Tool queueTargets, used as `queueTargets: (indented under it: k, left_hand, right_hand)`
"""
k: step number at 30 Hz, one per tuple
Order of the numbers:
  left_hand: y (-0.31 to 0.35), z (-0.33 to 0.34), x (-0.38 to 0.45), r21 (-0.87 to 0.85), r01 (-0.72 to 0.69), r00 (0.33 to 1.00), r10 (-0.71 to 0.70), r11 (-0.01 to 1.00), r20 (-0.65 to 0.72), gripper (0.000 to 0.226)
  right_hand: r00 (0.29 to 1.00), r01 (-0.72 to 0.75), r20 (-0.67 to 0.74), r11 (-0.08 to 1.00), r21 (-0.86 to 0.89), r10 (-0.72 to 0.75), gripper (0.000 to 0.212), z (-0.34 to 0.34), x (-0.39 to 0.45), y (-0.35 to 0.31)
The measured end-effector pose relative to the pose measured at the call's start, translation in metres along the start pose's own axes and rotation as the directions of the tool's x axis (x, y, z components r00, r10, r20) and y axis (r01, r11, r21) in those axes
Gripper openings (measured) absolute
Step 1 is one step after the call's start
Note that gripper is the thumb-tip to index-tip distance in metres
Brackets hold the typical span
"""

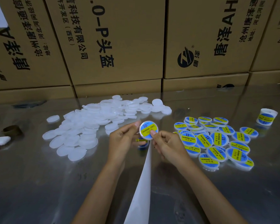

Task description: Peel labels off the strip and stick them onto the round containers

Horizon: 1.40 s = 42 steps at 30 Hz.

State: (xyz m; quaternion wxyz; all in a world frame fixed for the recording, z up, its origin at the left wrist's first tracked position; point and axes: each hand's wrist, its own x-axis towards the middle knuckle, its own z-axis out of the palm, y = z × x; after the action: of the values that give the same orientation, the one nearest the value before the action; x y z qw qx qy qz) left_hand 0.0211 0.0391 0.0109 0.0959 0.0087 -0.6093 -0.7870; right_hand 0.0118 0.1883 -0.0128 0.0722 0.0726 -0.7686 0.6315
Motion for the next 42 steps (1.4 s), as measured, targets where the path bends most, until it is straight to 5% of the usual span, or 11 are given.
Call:
queueTargets:
  k: [6, 10, 14, 19, 24, 28, 35, 38, 42]
  left_hand:
    - [-0.003, -0.01, 0.01, 0.043, 0.029, 0.991, -0.023, 0.999, -0.133, 0.022]
    - [-0.014, -0.02, 0.017, 0.11, 0.072, 0.968, -0.043, 0.991, -0.248, 0.022]
    - [-0.024, -0.028, 0.024, 0.177, 0.073, 0.947, -0.012, 0.981, -0.321, 0.025]
    - [-0.033, -0.035, 0.032, 0.357, 0.064, 0.913, 0.09, 0.932, -0.398, 0.027]
    - [-0.036, -0.057, 0.038, 0.825, 0.008, 0.913, 0.332, 0.565, -0.237, 0.047]
    - [-0.04, -0.07, 0.057, 0.882, 0.097, 0.945, 0.237, 0.462, -0.228, 0.053]
    - [-0.05, -0.073, 0.086, 0.986, 0.111, 0.975, 0.179, 0.121, -0.132, 0.051]
    - [-0.051, -0.074, 0.091, 0.985, 0.106, 0.971, 0.201, 0.136, -0.132, 0.047]
    - [-0.051, -0.077, 0.091, 0.949, -0.002, 0.945, 0.311, 0.317, -0.102, 0.029]
  right_hand:
    - [0.9, -0.178, -0.307, 0.903, 0.392, 0.31, 0.038, -0.018, 0.009, 0.005]
    - [0.798, -0.198, -0.304, 0.702, 0.684, 0.521, 0.037, -0.028, 0.012, 0.009]
    - [0.768, -0.186, -0.268, 0.604, 0.775, 0.581, 0.024, -0.03, 0.012, 0.009]
    - [0.793, -0.26, -0.217, 0.639, 0.724, 0.569, 0.019, -0.026, 0.012, 0.008]
    - [0.882, -0.219, -0.25, 0.817, 0.534, 0.399, 0.019, -0.013, 0.008, 0.007]
    - [0.948, -0.147, -0.223, 0.934, 0.326, 0.227, 0.028, -0.001, 0.005, 0.011]
    - [0.992, -0.083, -0.086, 0.986, 0.145, 0.096, 0.037, 0.012, 0.009, 0.018]
    - [0.987, -0.108, -0.095, 0.976, 0.191, 0.128, 0.034, 0.013, 0.01, 0.02]
    - [0.984, -0.123, -0.105, 0.973, 0.197, 0.145, 0.031, 0.013, 0.01, 0.021]
